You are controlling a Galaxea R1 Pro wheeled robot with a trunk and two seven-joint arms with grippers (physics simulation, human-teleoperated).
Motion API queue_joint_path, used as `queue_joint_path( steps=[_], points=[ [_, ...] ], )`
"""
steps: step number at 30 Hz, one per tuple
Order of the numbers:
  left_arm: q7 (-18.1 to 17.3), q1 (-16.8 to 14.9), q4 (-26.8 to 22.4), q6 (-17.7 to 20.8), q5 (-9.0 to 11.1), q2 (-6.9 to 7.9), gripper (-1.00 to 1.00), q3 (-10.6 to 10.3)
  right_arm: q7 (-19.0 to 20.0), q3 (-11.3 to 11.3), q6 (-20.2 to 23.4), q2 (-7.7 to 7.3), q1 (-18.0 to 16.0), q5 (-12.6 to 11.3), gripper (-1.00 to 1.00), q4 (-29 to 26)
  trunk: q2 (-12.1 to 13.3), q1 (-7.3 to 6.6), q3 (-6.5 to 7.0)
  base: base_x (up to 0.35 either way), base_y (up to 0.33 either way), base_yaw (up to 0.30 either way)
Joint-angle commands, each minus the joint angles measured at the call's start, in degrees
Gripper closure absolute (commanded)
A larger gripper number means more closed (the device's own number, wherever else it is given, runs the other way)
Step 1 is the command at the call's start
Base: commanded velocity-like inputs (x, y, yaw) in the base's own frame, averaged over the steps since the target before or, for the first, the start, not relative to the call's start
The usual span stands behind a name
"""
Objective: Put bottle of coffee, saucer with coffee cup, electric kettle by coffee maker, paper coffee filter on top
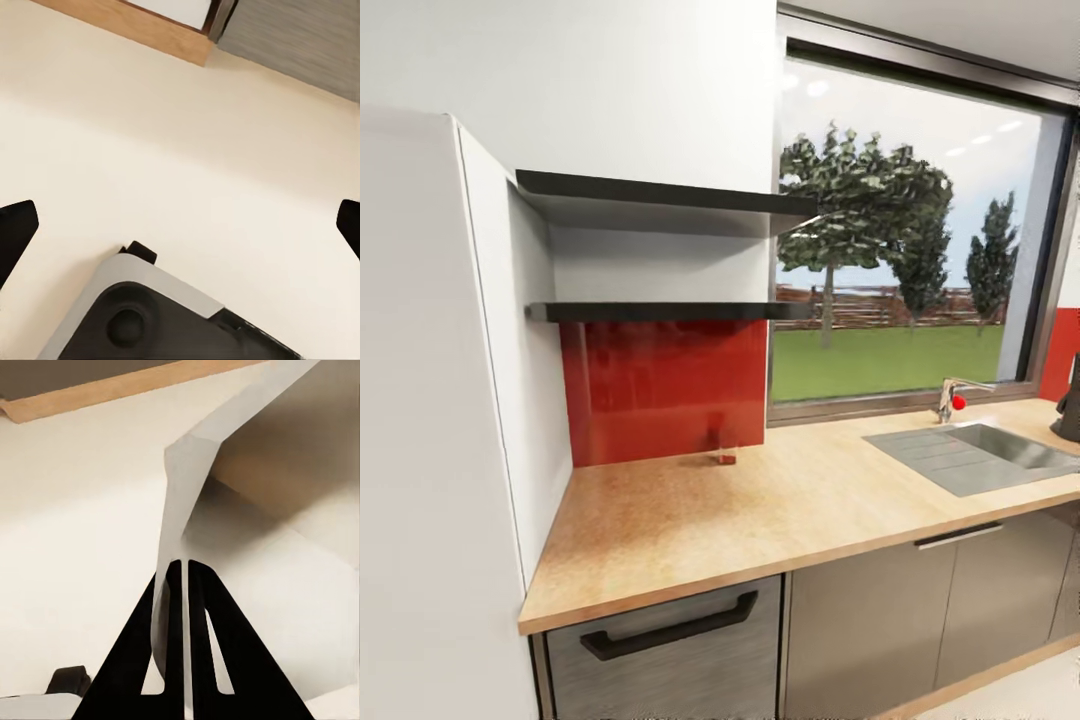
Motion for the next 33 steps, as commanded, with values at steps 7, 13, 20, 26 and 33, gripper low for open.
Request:
queue_joint_path(
  steps=[7,13,20,26,33],
  points=[
    [-1.2,0.0,0.1,-0.1,0.3,0.02,-1.0,-0.3,-4.1,-0.2,-5.7,2.76,5.0,0.8,1.0,0.1,0.0,0.01,-0.65,0.0,0.0,-0.012],
    [-0.9,0.0,0.1,-0.1,0.3,0.0,-1.0,-0.4,-4.7,-0.2,-7.7,2.53,6.1,0.7,1.0,0.1,0.0,0.01,-1.21,0.0,-0.02,0.0],
    [-0.7,0.0,0.1,0.0,0.3,-0.02,-1.0,-0.4,-4.7,-0.2,-8.0,2.63,6.2,0.5,1.0,0.1,0.0,0.01,-1.86,0.0,-0.232,0.0],
    [-0.7,0.0,0.1,0.0,0.3,-0.1,-1.0,-0.4,-4.7,-0.2,-8.1,2.65,6.2,0.5,1.0,0.1,0.0,0.01,-2.06,0.0,-0.288,0.0],
    [-0.7,0.0,0.1,0.0,0.3,-0.1,-1.0,-0.4,-4.5,-0.2,-8.2,2.54,6.2,0.7,1.0,0.1,0.0,0.01,-2.46,0.0,-0.292,0.0]
  ],
)
